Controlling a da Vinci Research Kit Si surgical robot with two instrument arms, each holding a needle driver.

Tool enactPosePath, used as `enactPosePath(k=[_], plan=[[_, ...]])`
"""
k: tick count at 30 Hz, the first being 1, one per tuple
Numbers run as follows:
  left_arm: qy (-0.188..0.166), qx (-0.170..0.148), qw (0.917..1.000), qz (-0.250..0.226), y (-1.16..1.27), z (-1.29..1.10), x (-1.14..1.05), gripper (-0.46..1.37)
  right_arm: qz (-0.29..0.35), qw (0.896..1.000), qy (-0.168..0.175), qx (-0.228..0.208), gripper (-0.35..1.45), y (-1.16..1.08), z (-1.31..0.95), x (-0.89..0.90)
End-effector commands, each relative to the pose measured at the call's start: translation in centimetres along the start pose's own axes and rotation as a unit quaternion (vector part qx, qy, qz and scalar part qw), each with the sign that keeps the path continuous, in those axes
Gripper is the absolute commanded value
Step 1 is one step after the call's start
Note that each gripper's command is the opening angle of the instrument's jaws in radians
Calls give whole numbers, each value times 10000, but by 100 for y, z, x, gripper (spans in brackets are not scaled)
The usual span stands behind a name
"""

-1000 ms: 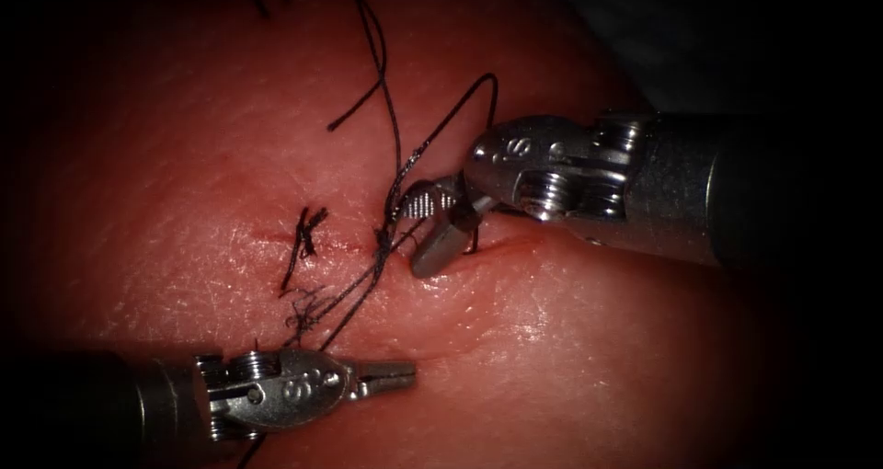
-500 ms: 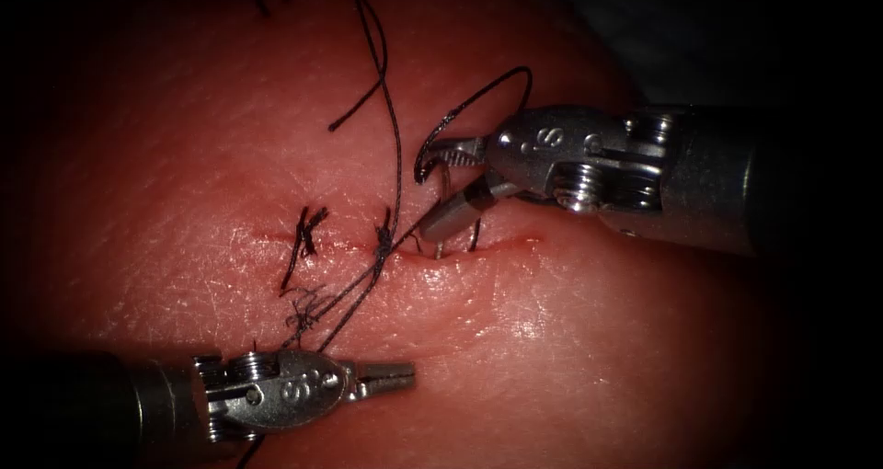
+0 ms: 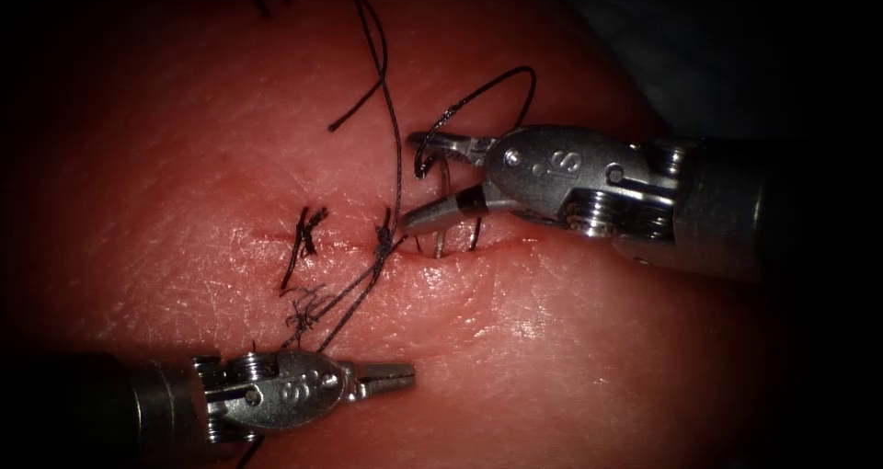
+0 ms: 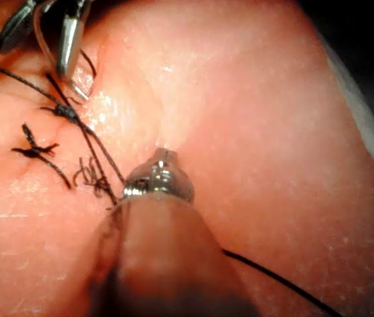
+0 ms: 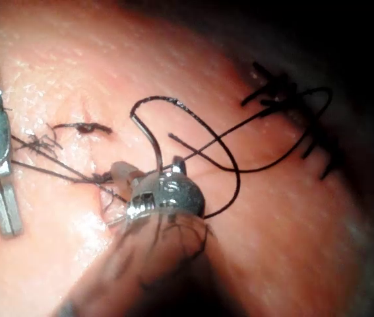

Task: Wound Closure
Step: Use the right gripper to throw the needle through the bottom of the wound

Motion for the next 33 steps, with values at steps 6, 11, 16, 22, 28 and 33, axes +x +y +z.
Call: enactPosePath(k=[6, 11, 16, 22, 28, 33], plan=[[0, -50, 10000, -3, 0, 0, 1, -35, 140, 9997, -184, -118, -35, 2, -8, 10], [0, -47, 10000, -5, 0, 0, 1, -35, -232, 9990, -390, 23, -35, 9, -4, 12], [-1, -46, 10000, -6, 1, 0, 1, -35, -291, 9985, -393, 235, -35, 15, 7, 8], [-2, -49, 10000, -4, 1, -2, 0, -35, -406, 9949, -407, 826, -35, 13, 19, -4], [-1, -44, 10000, -4, 2, -1, 0, -35, -267, 9896, -84, 1410, -35, 22, 31, -7], [-1, -42, 10000, -3, 2, -1, 0, -35, 282, 9811, 244, 1897, -35, 25, 43, -3]])
